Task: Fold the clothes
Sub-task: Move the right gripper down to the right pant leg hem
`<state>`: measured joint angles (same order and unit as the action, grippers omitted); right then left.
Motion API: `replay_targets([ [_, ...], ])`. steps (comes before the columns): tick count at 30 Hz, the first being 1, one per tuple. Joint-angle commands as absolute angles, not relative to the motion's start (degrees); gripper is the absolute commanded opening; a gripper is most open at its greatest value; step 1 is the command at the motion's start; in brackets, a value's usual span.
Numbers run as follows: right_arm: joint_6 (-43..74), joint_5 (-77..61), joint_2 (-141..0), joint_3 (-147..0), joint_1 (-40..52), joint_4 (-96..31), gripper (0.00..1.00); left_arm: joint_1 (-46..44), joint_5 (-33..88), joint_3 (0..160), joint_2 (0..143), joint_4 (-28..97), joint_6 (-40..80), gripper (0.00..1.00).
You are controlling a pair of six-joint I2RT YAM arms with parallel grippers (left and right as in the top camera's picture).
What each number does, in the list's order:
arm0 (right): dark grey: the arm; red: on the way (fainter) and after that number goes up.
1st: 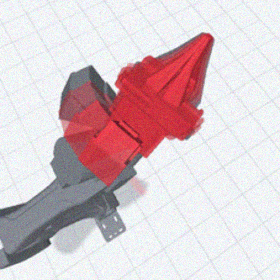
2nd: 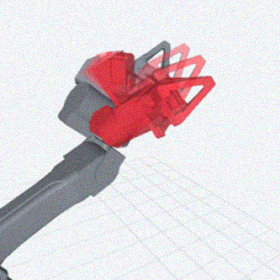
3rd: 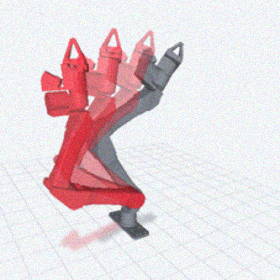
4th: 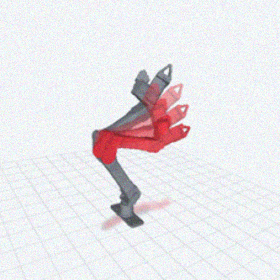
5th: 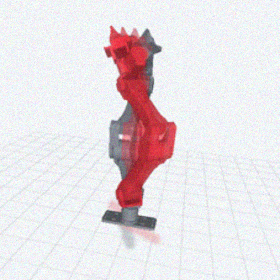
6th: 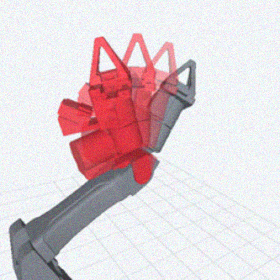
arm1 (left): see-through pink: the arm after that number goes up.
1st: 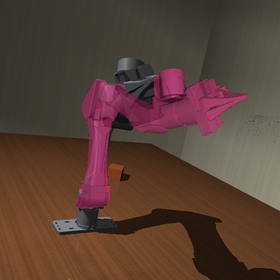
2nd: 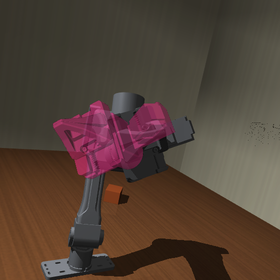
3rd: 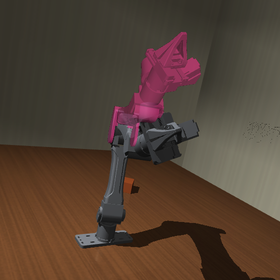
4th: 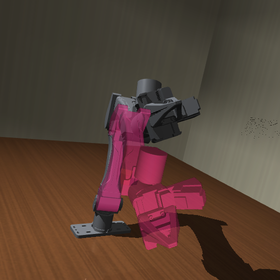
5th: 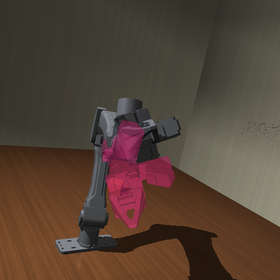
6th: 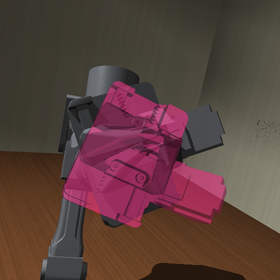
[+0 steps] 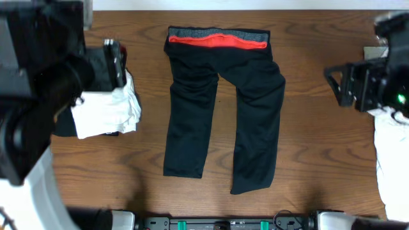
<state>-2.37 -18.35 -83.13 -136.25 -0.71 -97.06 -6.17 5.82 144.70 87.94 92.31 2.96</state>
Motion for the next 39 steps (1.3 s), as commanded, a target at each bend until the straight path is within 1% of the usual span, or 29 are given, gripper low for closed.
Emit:
replay_targets([
  [1,-2.31,-16.43,-80.53,-131.66,-0.67,-97.27,0.79,-6.33,1.39,136.97,81.69,96.77,3.77,0.76],
  [6,2.00,-16.49,-79.88,-119.11,-0.25,-97.21,0.76,-6.35,2.02,123.13,78.15,96.75,6.79,0.77],
  [7,2.13,-16.53,-80.05,-114.65,0.25,-96.75,0.71,-6.35,3.42,119.42,78.11,96.60,6.76,0.77],
  [9,2.11,-16.53,-80.47,-107.85,1.65,-95.83,0.66,-6.35,5.37,114.24,78.22,95.39,6.74,0.76],
  [13,2.07,-17.58,-80.90,-94.74,6.57,-91.83,0.67,-6.35,8.62,102.50,78.24,88.73,6.72,0.76],
  [19,2.17,-17.61,-80.90,-77.14,19.29,-81.28,0.72,-6.35,8.60,89.10,78.52,78.46,6.74,0.77],
  [21,4.32,-17.30,-81.03,-72.44,23.73,-77.67,0.73,-6.35,8.58,87.35,78.81,76.79,6.76,0.77],
  [23,9.32,-17.10,-81.08,-67.66,27.64,-74.72,0.72,-6.35,8.58,87.11,79.18,76.38,6.74,0.77],
  [25,15.73,-16.23,-81.08,-63.48,30.50,-73.63,0.68,-6.35,8.56,87.11,79.20,76.14,6.72,0.78],
  [27,20.97,-14.79,-81.08,-59.94,32.42,-73.71,0.68,-6.33,8.56,87.11,79.20,75.85,6.72,0.78],
  [28,22.87,-14.94,-81.08,-58.28,33.12,-73.73,0.64,-6.33,8.54,87.11,79.20,75.70,6.72,0.78],
  [29,24.34,-15.35,-81.08,-57.19,33.58,-73.76,0.61,-6.35,8.54,87.11,79.20,75.55,6.72,0.82],
  [30,25.58,-15.92,-81.08,-56.03,34.06,-73.58,0.60,-6.33,8.54,87.11,79.20,75.35,6.72,0.83],
  [32,26.20,-16.82,-81.08,-54.26,34.79,-72.44,0.58,-6.33,8.54,87.11,79.20,74.87,6.70,0.84],
  [38,30.50,-18.92,-81.08,-49.15,35.70,-65.87,0.47,-6.35,8.54,87.11,79.20,73.41,6.72,0.85],
  [39,31.40,-18.87,-81.08,-48.27,35.70,-64.77,0.46,-6.35,8.54,87.11,79.20,73.38,6.72,0.86],
])
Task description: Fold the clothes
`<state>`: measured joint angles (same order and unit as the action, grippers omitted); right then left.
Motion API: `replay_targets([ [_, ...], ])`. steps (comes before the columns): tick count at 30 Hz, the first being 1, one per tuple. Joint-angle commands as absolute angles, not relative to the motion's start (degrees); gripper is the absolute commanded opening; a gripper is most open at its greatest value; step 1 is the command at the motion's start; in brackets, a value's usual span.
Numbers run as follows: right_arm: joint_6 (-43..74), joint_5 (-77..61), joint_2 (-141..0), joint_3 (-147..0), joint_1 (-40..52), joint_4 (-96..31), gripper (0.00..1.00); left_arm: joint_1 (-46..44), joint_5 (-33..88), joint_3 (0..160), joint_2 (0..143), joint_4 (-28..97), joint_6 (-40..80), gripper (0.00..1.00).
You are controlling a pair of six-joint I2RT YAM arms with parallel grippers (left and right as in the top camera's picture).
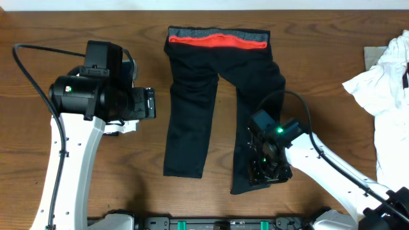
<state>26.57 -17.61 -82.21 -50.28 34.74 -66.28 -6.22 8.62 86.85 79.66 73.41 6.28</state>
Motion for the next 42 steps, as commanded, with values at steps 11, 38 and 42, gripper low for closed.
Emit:
replay_targets([
  [11,34.28,-19.53,-81.12,-42.52,35.70,-55.55,0.46,-6.33,8.54,87.11,79.20,72.93,6.72,0.88],
  [38,37.89,-13.19,-83.66,-40.01,35.70,-48.49,0.36,-6.35,8.54,87.11,79.20,72.55,6.70,0.88],
  [42,38.72,-12.19,-83.70,-39.79,35.75,-48.36,0.32,-6.33,8.54,87.11,79.20,72.51,6.70,0.88],
])
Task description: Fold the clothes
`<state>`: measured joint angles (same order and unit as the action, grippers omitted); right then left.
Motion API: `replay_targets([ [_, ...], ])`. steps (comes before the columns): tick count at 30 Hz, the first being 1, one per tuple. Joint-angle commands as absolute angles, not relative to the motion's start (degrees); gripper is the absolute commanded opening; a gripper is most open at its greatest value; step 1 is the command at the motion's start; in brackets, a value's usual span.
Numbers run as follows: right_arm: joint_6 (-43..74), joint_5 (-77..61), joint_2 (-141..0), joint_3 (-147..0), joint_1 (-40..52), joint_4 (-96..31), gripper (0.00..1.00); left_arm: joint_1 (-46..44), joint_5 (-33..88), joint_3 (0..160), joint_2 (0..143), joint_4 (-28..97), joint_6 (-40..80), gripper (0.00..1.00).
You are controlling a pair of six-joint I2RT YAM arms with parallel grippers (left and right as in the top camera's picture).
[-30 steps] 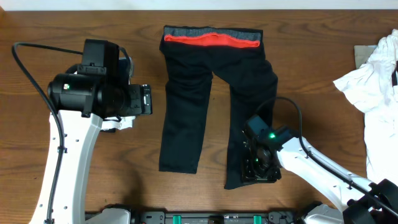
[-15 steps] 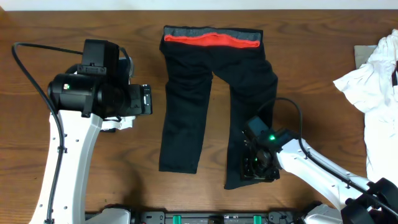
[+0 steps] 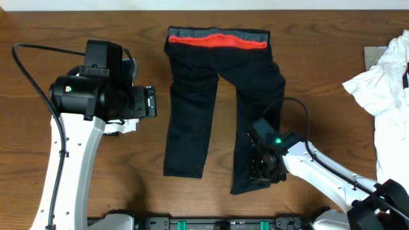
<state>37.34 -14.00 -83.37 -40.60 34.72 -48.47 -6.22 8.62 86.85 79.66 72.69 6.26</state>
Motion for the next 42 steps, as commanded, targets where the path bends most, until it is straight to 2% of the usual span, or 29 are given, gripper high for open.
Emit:
replay_targets([
  [1,39.16,-11.97,-83.70,-39.42,35.88,-48.10,0.33,-6.33,8.54,87.11,79.20,72.51,6.72,0.88],
  [3,39.24,-12.05,-83.70,-38.37,36.07,-46.81,0.31,-6.33,8.51,87.11,79.20,72.51,6.70,0.88],
  [7,39.83,-12.05,-83.70,-37.47,36.07,-45.76,0.18,-6.33,8.51,87.11,79.20,72.55,6.72,0.88],
  [9,39.79,-12.21,-83.70,-37.50,36.05,-45.30,0.02,-6.33,8.51,87.11,79.20,72.53,6.72,0.88],
  [19,33.69,-16.64,-77.91,-42.98,35.94,-47.66,0.01,-6.33,8.32,87.11,79.20,72.23,6.68,0.88],
  [30,31.62,-10.96,-67.48,-47.18,34.79,-54.50,0.01,-6.33,8.32,87.11,79.20,70.81,6.70,0.88],
  [42,36.82,-0.05,-67.13,-47.16,28.45,-68.64,0.01,-6.33,8.34,87.11,79.20,70.50,6.70,0.88],
])
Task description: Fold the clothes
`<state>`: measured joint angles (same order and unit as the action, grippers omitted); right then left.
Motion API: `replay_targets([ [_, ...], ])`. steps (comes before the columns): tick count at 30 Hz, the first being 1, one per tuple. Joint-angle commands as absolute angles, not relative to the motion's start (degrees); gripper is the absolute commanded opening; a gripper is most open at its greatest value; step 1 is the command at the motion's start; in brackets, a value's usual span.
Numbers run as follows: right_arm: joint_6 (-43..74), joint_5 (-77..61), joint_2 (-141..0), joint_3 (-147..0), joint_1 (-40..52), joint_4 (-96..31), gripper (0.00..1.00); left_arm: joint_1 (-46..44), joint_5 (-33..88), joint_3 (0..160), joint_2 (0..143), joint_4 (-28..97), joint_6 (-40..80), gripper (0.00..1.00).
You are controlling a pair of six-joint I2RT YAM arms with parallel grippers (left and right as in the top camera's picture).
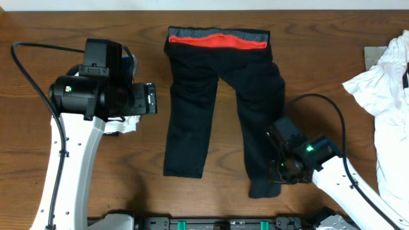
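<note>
Black pants (214,83) lie flat on the table, with the grey and red waistband (217,39) at the far side. The left leg (188,137) runs straight toward the front. The right leg (259,147) bends to the right near its hem. My right gripper (279,177) sits down on that hem, shut on the fabric. My left gripper (152,101) hovers just left of the pants' left edge at thigh height. Its jaws are too dark to read.
A heap of white clothes (390,89) fills the right edge of the table. Another white garment (121,126) lies under my left arm. A grey cloth corner (370,53) shows at the far right. My right arm's black cable (332,112) arcs over the wood.
My right gripper has moved to the right, and the hem end of the right leg has shifted right with it. My left gripper stays almost where it was.
At first both arms were high at the sides and the pants lay flat and untouched. Then my right gripper was down on the right leg's hem, with my left gripper beside the pants' left edge. They stayed so, and now the hem is pulled rightward.
</note>
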<state>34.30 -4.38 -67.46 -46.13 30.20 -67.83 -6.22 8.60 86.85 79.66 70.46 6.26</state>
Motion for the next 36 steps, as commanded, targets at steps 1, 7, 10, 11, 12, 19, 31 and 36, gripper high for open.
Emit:
replay_targets([
  [1,36.77,-0.10,-67.13,-47.16,27.94,-68.86,0.01,-6.33,8.32,87.11,79.20,70.50,6.70,0.88],
  [7,33.74,-1.08,-67.13,-47.16,27.27,-69.67,0.32,-6.35,8.34,87.11,79.20,70.13,6.70,0.89],
  [10,33.87,-1.08,-67.13,-47.16,27.27,-69.65,0.32,-6.33,8.34,87.11,79.20,70.17,6.70,0.89],
  [11,34.46,-1.08,-67.16,-47.16,27.27,-69.65,0.33,-6.35,8.34,87.11,79.20,70.17,6.70,0.89],
  [12,34.76,-1.08,-67.18,-47.13,27.27,-69.67,0.33,-6.35,8.34,87.11,79.20,70.19,6.70,0.89],
  [19,34.57,-5.61,-68.69,-46.17,27.46,-68.99,0.26,-6.33,8.32,87.11,79.59,70.41,6.68,0.89],
  [31,32.49,-10.09,-77.52,-40.36,30.48,-59.31,0.66,-6.35,8.34,87.11,81.93,70.63,6.68,0.89],
  [36,33.76,-9.28,-81.84,-40.34,32.10,-57.58,0.43,-6.33,8.34,87.11,81.97,70.61,6.68,0.89],
])
